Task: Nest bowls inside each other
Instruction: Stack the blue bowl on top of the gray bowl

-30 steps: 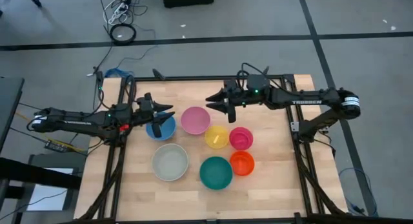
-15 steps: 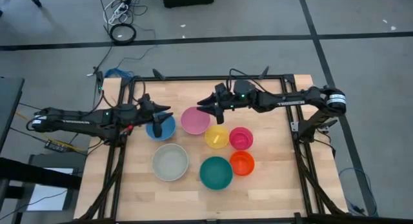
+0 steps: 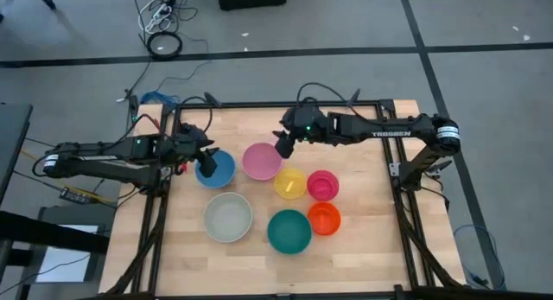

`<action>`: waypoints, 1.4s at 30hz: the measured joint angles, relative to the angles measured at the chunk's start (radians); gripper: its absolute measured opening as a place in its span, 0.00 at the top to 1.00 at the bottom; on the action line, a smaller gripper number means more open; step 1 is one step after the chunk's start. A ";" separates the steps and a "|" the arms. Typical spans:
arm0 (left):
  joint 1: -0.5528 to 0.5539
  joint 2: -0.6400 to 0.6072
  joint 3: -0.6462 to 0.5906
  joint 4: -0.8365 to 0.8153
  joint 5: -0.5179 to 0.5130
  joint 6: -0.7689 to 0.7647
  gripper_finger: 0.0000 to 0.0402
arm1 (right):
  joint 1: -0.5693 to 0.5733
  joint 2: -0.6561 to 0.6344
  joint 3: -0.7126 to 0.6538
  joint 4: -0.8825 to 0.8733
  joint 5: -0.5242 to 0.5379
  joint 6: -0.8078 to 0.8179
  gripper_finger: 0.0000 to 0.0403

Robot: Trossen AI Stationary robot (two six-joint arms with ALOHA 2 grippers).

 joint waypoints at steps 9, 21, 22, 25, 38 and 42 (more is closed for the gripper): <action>0.059 0.038 0.002 -0.028 0.011 -0.087 0.60 | -0.057 0.044 0.008 -0.204 -0.126 0.216 0.46; 0.093 0.037 0.002 -0.021 0.011 -0.102 0.59 | -0.072 0.242 0.008 -0.055 -0.194 0.241 0.47; 0.093 0.037 0.002 -0.021 0.011 -0.102 0.59 | -0.076 0.254 0.008 -0.049 -0.206 0.244 0.47; 0.093 0.037 0.002 -0.022 0.011 -0.100 0.59 | -0.079 0.282 0.008 -0.031 -0.220 0.251 0.47; 0.087 0.037 -0.001 -0.262 0.250 0.075 0.59 | -0.085 0.234 0.007 -0.052 -0.177 0.207 0.48; 0.087 0.037 -0.001 -0.320 0.250 0.159 0.59 | -0.083 0.211 0.007 -0.052 -0.177 0.195 0.48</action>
